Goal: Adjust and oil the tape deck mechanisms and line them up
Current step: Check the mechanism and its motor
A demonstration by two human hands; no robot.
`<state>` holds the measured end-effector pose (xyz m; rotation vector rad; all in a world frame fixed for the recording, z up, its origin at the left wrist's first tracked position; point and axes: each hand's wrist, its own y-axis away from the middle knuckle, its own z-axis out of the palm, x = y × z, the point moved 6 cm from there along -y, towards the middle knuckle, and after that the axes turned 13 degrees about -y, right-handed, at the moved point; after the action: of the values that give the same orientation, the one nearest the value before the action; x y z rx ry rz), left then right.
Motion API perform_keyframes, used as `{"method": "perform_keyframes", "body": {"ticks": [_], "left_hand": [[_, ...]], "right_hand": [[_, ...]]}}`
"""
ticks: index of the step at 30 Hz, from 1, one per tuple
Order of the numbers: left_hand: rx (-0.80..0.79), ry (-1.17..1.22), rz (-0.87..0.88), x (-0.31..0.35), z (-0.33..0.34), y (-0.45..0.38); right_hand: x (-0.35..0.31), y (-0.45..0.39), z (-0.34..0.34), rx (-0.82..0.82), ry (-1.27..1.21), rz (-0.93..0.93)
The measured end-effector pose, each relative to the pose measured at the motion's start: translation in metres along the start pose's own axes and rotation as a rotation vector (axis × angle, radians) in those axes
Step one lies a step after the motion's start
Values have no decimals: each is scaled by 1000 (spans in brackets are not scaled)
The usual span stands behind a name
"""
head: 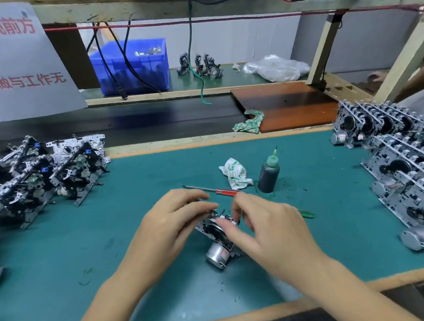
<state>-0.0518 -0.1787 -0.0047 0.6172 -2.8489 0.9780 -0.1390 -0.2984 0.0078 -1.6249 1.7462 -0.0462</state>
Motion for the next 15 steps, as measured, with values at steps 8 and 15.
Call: {"method": "perform_keyframes", "body": {"ticks": [8, 15], "left_hand": [[-209, -134, 172, -4, -6, -19], [-320, -178, 241, -1, 0, -38]], "right_hand": [[-16, -28, 21, -130, 382, -64], [3, -27, 17, -175, 262, -49]]}}
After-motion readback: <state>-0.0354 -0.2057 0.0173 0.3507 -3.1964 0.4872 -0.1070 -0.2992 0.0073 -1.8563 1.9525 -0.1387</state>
